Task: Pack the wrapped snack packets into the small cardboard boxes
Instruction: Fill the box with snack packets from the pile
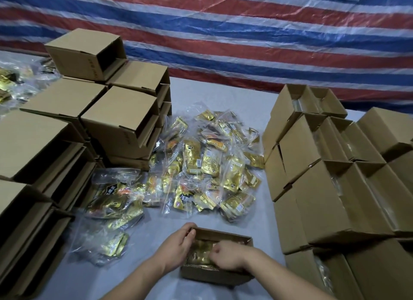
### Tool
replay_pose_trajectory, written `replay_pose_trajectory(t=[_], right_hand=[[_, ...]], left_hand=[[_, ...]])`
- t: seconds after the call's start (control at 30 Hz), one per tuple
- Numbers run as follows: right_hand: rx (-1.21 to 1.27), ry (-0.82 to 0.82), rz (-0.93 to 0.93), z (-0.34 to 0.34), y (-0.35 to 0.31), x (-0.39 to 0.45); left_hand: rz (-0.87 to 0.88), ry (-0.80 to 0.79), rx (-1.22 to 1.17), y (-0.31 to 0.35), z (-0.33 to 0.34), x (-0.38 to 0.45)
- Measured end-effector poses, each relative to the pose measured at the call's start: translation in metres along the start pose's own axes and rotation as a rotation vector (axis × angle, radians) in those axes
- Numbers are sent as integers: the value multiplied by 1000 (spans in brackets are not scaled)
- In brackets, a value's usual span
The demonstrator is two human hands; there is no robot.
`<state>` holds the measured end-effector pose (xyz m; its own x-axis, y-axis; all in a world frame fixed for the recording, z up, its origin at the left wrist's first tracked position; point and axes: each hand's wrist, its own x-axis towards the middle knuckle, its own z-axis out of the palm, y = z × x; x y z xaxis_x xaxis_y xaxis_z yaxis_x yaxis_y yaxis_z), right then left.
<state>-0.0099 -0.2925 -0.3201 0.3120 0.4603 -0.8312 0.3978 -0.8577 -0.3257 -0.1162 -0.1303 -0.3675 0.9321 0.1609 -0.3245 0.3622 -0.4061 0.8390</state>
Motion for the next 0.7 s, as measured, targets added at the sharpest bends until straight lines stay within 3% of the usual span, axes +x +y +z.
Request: replay_pose_trajectory(t=[0.17, 0.4, 0.57, 0.63, 0.7], right_hand=[[45, -116, 108, 19, -11, 3], [75, 167, -15, 13, 6, -9], [-10, 27, 41, 12, 2, -16], [-25, 163, -34, 14, 1, -18], [26, 413, -100, 8, 5, -26]], left_hand=[[-2, 2, 10, 1, 2, -6], [-50, 8, -1, 6, 0, -4], [-100, -13, -19, 11, -3, -2], [-130, -28, -22, 14, -4, 0], [-150, -36, -9, 17, -5, 2]])
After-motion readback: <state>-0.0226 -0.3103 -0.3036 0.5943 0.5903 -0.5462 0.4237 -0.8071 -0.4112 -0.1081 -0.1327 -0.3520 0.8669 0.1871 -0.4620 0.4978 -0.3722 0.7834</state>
